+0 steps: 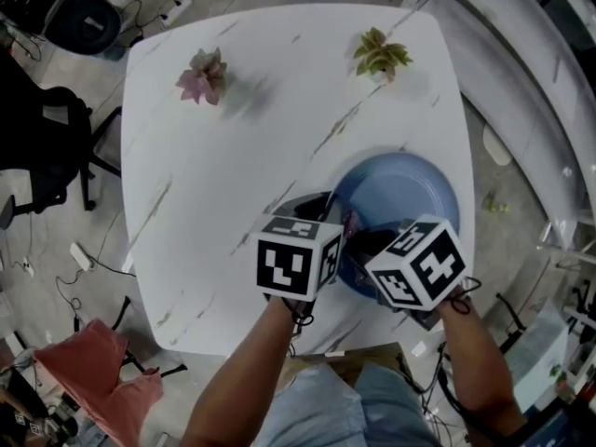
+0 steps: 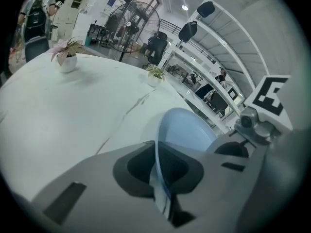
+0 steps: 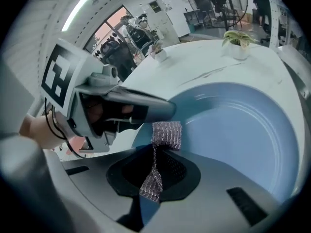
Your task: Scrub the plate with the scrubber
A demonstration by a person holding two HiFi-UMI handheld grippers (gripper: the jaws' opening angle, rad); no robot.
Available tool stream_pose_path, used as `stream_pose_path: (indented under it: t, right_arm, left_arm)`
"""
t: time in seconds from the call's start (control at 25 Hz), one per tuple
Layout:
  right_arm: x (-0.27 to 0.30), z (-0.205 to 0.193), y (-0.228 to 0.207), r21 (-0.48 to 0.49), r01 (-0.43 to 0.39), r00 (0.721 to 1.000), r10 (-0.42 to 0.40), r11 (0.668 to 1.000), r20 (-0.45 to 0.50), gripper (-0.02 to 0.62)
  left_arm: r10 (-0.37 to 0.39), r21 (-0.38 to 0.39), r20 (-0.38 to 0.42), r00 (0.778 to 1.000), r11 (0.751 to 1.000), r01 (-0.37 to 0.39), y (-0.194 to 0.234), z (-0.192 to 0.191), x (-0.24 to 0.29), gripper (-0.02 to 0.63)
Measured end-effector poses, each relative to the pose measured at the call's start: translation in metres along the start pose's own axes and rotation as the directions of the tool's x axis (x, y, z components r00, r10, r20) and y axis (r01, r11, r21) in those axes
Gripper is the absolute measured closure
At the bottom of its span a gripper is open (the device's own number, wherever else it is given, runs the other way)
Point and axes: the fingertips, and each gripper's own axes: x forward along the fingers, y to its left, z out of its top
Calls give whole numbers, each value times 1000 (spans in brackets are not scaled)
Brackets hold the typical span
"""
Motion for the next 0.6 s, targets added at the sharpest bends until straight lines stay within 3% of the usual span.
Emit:
stream_pose_path:
  t: [0.28, 0.6]
  right_arm:
    - [7, -30, 23, -4, -30, 997, 30, 1000, -75, 548]
    - [-20, -72, -4, 75, 30, 994, -22, 997, -107, 548]
  left_arm:
    - [-7, 39, -20, 1000, 999, 8, 5, -3, -1, 589]
    - [-4, 42, -21, 1000, 999, 5, 6, -2, -1, 589]
